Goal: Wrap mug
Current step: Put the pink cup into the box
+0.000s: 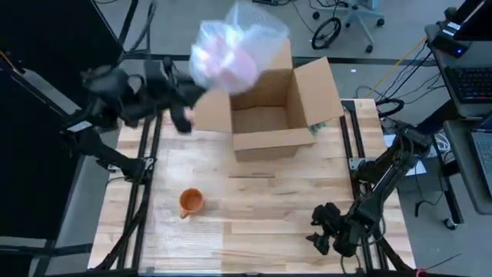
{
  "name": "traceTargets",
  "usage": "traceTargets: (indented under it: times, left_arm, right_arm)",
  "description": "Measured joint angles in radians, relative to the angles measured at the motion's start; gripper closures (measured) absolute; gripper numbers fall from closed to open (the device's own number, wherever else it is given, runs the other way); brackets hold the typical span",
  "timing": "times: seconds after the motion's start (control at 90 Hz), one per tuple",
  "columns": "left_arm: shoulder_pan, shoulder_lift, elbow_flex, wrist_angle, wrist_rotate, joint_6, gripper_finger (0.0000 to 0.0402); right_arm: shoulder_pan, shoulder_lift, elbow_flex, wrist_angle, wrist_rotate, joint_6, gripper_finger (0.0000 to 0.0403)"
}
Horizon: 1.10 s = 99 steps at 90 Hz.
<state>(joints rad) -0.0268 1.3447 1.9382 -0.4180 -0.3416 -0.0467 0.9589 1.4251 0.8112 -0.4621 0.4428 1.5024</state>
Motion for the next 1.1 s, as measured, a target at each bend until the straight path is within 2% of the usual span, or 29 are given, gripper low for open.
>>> traceTargets:
  times: [0.089,0.256,0.367,0.467,0.644,0.856,1.1]
  left_arm:
    - [0.073,0.028,0.018,-0.015,0.015,-0.004,0.0379]
    - [0.190,0.096,0.016,-0.075,0.120,-0.021,0.0379]
    - [0.275,0.130,0.016,-0.084,0.222,-0.016,0.0379]
    - [0.353,0.177,0.018,-0.093,0.357,0.002,0.0379]
    - [0.440,0.274,0.017,-0.099,0.503,0.046,0.0379]
    - [0.502,0.372,0.017,-0.169,0.550,0.122,0.0379]
    - [0.516,0.473,0.017,-0.218,0.601,0.166,0.0379]
  right_arm:
    - [-0.003,-0.052,0.000,-0.003,0.004,-0.002,0.0108]
    - [-0.040,-0.112,0.000,-0.067,0.010,0.010,0.0108]
    - [-0.077,-0.137,0.000,-0.113,0.006,0.083,0.0108]
    - [-0.115,-0.147,0.000,-0.118,0.004,0.134,0.0108]
    - [-0.177,-0.147,0.000,-0.114,0.003,0.185,0.0108]
    - [-0.216,-0.147,0.000,-0.076,0.002,0.218,0.0108]
    - [-0.232,-0.146,0.000,-0.079,0.002,0.241,0.0108]
